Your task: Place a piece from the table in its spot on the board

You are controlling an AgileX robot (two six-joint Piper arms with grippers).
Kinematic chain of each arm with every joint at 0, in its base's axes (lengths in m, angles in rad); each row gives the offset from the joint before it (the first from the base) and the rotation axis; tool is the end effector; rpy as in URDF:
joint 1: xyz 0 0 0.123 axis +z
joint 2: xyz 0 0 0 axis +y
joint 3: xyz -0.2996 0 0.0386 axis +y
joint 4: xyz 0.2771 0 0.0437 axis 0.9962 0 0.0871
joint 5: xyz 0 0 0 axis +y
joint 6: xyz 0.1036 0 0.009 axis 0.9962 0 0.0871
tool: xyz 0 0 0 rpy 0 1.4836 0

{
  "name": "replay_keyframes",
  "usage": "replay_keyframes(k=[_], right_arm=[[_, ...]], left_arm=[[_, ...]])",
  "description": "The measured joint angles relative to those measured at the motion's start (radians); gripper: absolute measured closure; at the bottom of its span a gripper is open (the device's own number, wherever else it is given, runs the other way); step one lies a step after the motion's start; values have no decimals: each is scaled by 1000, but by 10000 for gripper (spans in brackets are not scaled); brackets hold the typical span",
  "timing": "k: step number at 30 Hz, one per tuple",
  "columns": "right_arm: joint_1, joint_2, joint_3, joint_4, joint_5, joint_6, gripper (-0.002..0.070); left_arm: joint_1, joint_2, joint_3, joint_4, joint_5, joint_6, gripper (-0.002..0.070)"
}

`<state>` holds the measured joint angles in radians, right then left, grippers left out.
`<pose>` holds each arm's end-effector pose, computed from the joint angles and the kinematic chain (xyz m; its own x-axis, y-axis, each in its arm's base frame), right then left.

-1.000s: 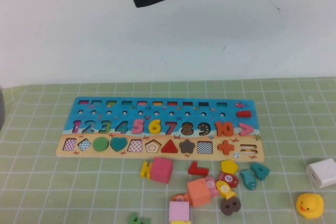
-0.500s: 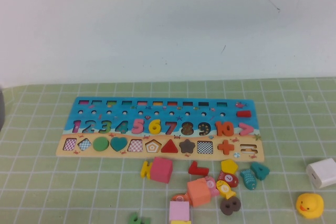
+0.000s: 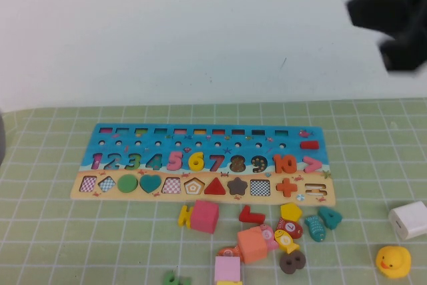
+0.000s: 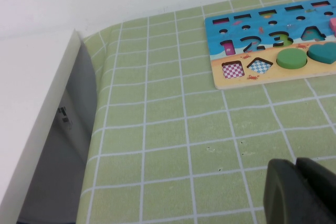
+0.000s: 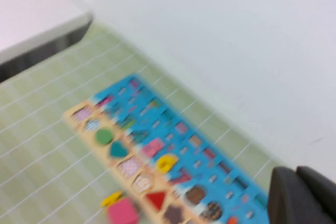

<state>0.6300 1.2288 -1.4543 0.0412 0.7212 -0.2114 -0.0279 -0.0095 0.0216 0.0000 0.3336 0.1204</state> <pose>0.2339 0.1741 0.4814 -0.2061 -0.3723 -0.9049 -0.6568 0.7382 -0.1541 0.0781 -0.0022 0.1725 -0.2503 0.1271 -0.9598 0.0584 0.9915 0.1161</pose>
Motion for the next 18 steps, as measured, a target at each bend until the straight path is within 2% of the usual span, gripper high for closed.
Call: replay_keyframes(k=[4,9,18], right_arm=[[-24,-202,307,-19,-273,0,678],[-140,-440,664,-24,-540,18,678],[-429,-847,1040,19,-602,28,678]], left_arm=[[0,0,0,0,0,0,676],[0,0,0,-8,0,0,676],[0,0,0,-8,0,0,676]])
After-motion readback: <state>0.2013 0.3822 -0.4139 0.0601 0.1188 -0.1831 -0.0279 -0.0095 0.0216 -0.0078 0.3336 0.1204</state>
